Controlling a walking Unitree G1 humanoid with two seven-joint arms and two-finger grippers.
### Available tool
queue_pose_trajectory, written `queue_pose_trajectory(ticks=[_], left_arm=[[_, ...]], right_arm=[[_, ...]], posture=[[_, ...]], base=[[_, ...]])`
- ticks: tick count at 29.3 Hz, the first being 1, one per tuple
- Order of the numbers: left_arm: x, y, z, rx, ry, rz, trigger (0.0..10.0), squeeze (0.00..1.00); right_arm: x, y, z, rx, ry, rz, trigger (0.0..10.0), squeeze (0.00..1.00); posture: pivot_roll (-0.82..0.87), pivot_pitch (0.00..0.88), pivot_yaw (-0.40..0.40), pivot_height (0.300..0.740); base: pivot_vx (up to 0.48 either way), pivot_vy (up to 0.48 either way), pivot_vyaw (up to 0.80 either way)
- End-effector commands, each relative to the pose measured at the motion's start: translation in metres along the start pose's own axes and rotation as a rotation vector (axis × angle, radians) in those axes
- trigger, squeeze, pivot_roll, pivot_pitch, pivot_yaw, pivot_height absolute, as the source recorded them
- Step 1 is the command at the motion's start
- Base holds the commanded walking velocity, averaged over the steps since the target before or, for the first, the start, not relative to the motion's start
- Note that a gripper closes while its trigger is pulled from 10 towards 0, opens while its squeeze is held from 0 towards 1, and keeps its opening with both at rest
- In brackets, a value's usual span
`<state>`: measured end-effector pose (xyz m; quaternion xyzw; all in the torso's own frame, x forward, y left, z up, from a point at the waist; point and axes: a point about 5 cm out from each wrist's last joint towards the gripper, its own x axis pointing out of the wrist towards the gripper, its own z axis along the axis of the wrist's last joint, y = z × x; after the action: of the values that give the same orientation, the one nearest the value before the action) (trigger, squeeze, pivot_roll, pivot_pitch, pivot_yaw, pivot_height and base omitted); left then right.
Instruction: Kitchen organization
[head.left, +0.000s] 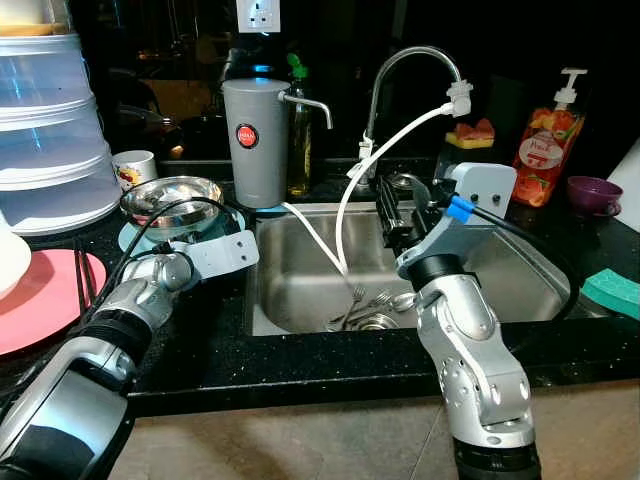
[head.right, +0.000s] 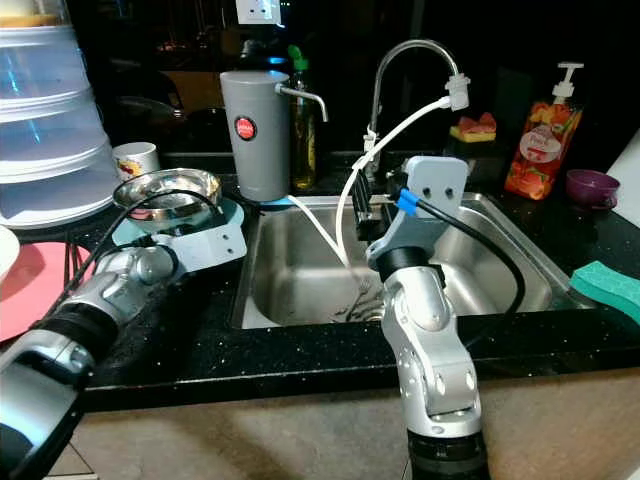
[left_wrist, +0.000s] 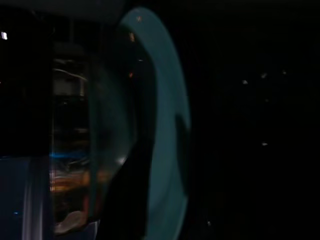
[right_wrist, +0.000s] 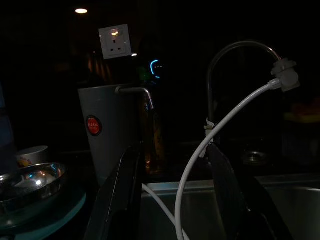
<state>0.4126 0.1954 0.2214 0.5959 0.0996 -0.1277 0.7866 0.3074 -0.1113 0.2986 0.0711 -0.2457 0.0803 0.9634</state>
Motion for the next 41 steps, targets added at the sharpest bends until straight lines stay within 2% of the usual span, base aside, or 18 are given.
queue_pose_trajectory(ticks=[1,8,14,15,16,17,26,32,35,39,41], left_arm=[[0.002,-0.039,-0.026,0.005,0.114,-0.146,0.0,0.0],[0.001,-0.044,-0.035,-0.017,0.146,-0.161,0.0,0.0],[0.001,-0.047,-0.036,-0.043,0.136,-0.192,0.0,0.0],[0.001,-0.049,-0.035,-0.045,0.131,-0.208,6.5,0.0],[0.001,-0.049,-0.035,-0.045,0.131,-0.208,6.5,0.0],[0.001,-0.052,-0.034,-0.048,0.12,-0.23,10.0,0.0],[0.001,-0.061,-0.021,-0.037,0.046,-0.304,10.0,0.0],[-0.004,-0.048,-0.009,0.0,-0.031,-0.287,10.0,0.0],[-0.006,-0.047,-0.005,0.001,-0.052,-0.289,10.0,0.0],[-0.012,-0.046,0.004,0.025,-0.107,-0.299,10.0,0.0],[-0.026,-0.048,0.017,0.062,-0.176,-0.312,10.0,0.0]], right_arm=[[-0.001,-0.001,0.001,-0.008,-0.003,-0.006,10.0,0.0],[-0.001,0.0,0.001,-0.007,-0.005,-0.001,10.0,0.0],[0.0,0.001,0.001,-0.006,-0.006,0.004,10.0,0.0],[0.0,0.001,0.001,-0.005,-0.006,0.005,10.0,0.0],[0.0,0.001,0.001,-0.005,-0.006,0.005,10.0,0.0],[0.0,0.002,0.001,-0.004,-0.006,0.007,10.0,0.0],[0.0,0.002,0.001,-0.004,-0.006,0.005,10.0,0.0],[-0.001,0.0,0.001,-0.005,-0.005,-0.003,10.0,0.0],[-0.002,0.0,0.001,-0.004,-0.005,-0.004,10.0,0.0],[-0.001,0.0,0.001,-0.003,-0.004,-0.004,10.0,0.0],[-0.001,-0.001,0.0,-0.003,-0.003,-0.005,10.0,0.0]], posture=[[0.01,0.111,-0.023,0.74],[0.02,0.103,-0.028,0.74],[0.02,0.101,-0.029,0.74],[0.02,0.101,-0.029,0.74],[0.02,0.101,-0.029,0.74],[0.02,0.1,-0.03,0.74],[0.02,0.105,-0.023,0.74],[0.03,0.112,-0.02,0.74],[0.03,0.116,-0.021,0.74],[0.03,0.118,-0.02,0.74],[0.03,0.122,-0.018,0.74]], base=[[0.0,0.0,0.0],[0.0,0.0,0.0],[0.0,0.0,0.0],[0.0,0.0,0.0],[0.0,0.0,0.0],[0.0,0.0,0.0],[0.0,0.0,0.0],[0.0,0.0,0.0],[0.0,0.0,0.0],[0.0,0.0,0.0],[0.0,0.0,0.0]])
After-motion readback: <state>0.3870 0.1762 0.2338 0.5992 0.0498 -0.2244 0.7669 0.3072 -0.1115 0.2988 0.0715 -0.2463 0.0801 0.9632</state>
